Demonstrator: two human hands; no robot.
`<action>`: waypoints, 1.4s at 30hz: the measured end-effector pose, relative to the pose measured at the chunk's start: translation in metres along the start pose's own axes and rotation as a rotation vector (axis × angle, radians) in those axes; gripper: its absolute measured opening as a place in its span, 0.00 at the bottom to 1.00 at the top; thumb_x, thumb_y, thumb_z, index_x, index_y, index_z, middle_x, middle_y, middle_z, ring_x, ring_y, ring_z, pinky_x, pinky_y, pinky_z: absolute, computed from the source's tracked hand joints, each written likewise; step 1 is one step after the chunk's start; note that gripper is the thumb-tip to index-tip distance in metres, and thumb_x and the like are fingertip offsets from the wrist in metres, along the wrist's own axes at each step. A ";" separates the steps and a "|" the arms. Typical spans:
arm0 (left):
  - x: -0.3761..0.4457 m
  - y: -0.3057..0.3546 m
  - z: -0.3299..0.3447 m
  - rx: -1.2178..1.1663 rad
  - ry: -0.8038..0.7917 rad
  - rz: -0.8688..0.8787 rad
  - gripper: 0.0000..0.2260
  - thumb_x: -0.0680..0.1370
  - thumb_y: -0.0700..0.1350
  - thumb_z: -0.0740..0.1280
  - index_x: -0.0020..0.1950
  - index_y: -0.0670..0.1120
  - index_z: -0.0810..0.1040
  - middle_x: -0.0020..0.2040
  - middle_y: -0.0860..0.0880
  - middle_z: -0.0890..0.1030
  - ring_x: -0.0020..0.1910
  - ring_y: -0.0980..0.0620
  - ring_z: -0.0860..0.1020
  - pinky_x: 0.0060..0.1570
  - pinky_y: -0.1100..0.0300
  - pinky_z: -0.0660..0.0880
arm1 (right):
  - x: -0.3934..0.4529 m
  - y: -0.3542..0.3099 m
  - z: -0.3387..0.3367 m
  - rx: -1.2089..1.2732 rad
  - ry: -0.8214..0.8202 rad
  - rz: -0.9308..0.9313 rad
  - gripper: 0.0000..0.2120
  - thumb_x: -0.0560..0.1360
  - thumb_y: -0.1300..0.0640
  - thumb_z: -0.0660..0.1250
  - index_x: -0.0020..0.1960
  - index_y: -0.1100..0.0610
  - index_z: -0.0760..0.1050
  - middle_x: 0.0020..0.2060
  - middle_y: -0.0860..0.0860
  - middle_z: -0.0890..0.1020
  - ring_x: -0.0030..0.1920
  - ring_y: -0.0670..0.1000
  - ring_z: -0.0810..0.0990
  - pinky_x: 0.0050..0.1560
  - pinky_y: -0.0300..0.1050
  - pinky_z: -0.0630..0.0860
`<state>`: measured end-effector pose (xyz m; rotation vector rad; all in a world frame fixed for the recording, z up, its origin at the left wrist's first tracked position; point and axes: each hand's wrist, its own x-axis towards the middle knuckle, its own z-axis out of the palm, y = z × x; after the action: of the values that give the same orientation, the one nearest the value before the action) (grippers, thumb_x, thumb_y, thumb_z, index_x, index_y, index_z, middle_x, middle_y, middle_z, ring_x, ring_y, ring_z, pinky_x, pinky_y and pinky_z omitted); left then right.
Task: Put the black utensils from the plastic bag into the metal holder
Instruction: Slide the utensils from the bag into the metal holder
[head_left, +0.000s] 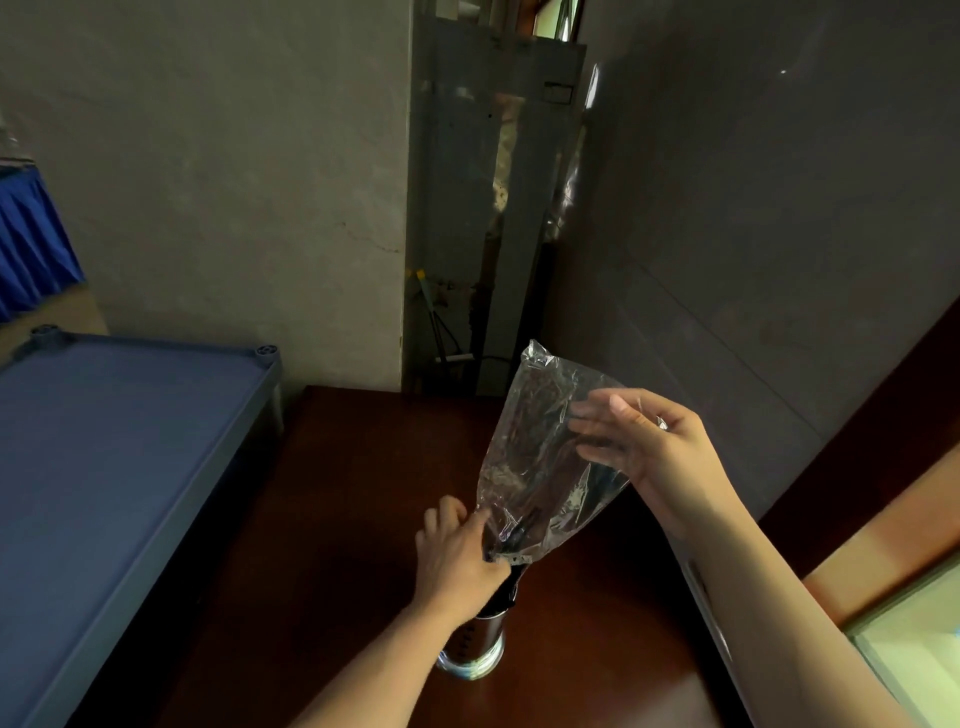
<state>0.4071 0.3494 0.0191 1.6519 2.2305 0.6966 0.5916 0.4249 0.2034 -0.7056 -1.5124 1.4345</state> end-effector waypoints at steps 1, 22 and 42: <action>0.002 0.006 0.001 0.015 0.034 0.011 0.28 0.68 0.65 0.63 0.66 0.59 0.72 0.57 0.55 0.62 0.59 0.53 0.63 0.60 0.57 0.64 | 0.000 0.000 0.001 0.027 -0.001 0.007 0.11 0.80 0.55 0.65 0.56 0.60 0.83 0.55 0.63 0.85 0.58 0.64 0.84 0.51 0.56 0.82; 0.011 0.013 0.018 -0.088 0.226 0.093 0.09 0.77 0.54 0.70 0.48 0.51 0.86 0.51 0.56 0.75 0.54 0.53 0.71 0.54 0.57 0.67 | 0.000 -0.001 0.017 0.279 -0.108 0.051 0.13 0.80 0.55 0.64 0.58 0.61 0.81 0.55 0.62 0.85 0.57 0.61 0.84 0.52 0.59 0.81; 0.009 0.001 0.016 -0.271 0.128 -0.054 0.07 0.78 0.45 0.71 0.55 0.51 0.84 0.45 0.56 0.79 0.52 0.53 0.81 0.54 0.58 0.81 | 0.047 -0.064 -0.035 -0.167 0.217 -0.275 0.13 0.84 0.59 0.60 0.51 0.56 0.83 0.44 0.54 0.88 0.46 0.51 0.86 0.46 0.43 0.83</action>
<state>0.4130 0.3618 0.0069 1.4473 2.1410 1.0650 0.6139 0.4720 0.2731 -0.6982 -1.5032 1.0020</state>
